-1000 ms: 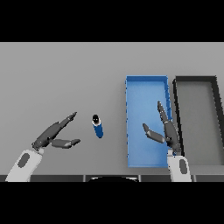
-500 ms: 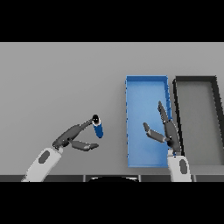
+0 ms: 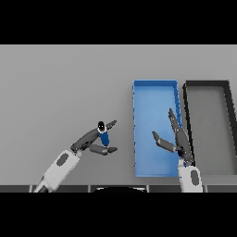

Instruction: Pick up the blue pipe and place it into the blue bin.

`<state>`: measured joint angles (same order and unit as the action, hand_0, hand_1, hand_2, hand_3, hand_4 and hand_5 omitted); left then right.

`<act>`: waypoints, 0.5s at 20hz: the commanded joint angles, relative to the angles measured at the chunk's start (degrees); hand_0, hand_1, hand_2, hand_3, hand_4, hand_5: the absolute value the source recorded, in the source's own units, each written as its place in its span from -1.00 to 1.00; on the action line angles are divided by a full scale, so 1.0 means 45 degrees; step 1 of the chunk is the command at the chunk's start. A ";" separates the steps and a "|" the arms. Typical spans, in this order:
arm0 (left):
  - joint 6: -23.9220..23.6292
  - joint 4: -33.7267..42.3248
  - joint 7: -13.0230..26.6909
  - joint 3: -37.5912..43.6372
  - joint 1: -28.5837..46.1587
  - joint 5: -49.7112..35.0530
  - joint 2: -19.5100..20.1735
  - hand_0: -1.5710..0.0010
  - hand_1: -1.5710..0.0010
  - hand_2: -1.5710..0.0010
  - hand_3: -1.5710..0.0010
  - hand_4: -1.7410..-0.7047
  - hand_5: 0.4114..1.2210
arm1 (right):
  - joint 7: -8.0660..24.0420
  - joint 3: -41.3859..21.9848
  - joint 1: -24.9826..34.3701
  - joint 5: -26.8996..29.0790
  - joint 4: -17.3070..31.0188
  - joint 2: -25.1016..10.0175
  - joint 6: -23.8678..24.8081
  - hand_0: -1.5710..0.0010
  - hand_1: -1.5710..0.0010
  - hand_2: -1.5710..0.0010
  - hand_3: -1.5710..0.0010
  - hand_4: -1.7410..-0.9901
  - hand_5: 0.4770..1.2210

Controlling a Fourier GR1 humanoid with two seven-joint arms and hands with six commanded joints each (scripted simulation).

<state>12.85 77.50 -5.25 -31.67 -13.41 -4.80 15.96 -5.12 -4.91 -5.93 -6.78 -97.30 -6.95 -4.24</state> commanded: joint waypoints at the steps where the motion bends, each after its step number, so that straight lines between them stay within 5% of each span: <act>1: 0.0075 -0.0033 -0.0223 0.0069 -0.0060 -0.0199 -0.0164 1.00 1.00 0.97 0.98 0.22 -0.76 | 0.0101 -0.0006 0.0072 -0.0030 0.0127 0.0052 0.0034 1.00 1.00 1.00 1.00 0.26 -0.67; 3: -0.0054 -0.0391 -0.0178 0.0270 -0.0102 -0.0562 -0.0680 0.98 0.80 0.63 0.67 0.03 -0.52 | -0.0157 0.0051 -0.0041 -0.0042 0.0151 -0.0071 -0.0018 1.00 1.00 1.00 1.00 0.28 -0.67; 6: -0.0299 -0.0621 -0.0241 0.0473 -0.0021 -0.0882 -0.1119 0.15 0.00 -0.11 -0.11 -0.38 0.22 | -0.0145 -0.0048 -0.0005 -0.0058 0.0054 0.0019 -0.0021 1.00 1.00 1.00 1.00 0.28 -0.66; 10: -0.0591 -0.0586 -0.1042 0.0368 0.0181 -0.0579 -0.1195 -0.53 -0.59 -0.64 -0.55 -0.73 0.68 | -0.0024 -0.0005 0.0038 0.0028 -0.0080 0.0011 -0.0008 1.00 1.00 1.00 1.00 0.28 -0.63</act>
<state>10.35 74.88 -10.23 -30.02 -12.57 -7.58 10.61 -5.27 -4.91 -5.76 -6.65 -97.66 -6.92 -4.26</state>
